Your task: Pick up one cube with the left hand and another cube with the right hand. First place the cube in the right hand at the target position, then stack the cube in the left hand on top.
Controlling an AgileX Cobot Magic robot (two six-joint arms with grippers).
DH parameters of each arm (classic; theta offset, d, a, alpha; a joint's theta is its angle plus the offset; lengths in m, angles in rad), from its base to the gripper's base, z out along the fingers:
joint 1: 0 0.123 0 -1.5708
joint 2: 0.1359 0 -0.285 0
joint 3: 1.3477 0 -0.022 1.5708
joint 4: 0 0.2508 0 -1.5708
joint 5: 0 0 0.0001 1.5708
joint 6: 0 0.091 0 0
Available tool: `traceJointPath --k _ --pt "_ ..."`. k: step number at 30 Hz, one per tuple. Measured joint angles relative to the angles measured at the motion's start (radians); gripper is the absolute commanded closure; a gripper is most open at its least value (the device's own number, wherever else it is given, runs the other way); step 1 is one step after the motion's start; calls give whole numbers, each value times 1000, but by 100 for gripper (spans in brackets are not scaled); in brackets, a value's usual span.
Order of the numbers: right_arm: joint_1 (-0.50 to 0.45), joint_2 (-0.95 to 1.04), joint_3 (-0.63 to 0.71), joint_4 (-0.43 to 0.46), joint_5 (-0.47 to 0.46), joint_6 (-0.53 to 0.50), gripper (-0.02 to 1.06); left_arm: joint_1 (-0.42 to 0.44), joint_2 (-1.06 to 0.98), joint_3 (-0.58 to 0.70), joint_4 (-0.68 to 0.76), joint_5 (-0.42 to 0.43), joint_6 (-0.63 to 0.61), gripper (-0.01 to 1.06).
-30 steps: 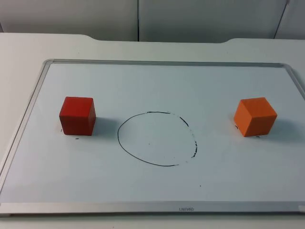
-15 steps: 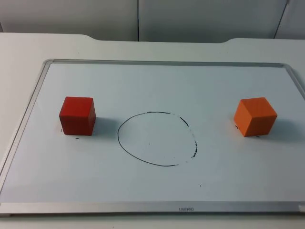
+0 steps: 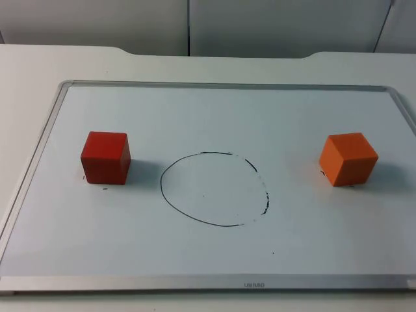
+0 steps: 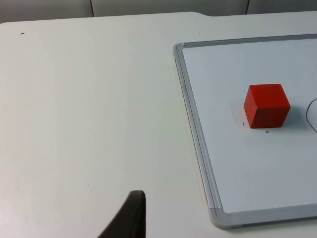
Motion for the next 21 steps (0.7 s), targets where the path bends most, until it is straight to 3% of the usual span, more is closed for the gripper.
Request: traceJointPath --k 3,17,21 --pt "84 102 0 -121 -61 121 0 0 0 0 0 0 0 0" --pt "107 318 -2 -172 -262 244 0 0 0 0 0 0 0 0" --pt "107 388 -2 -173 -313 273 5 0 0 0 0 0 0 0"
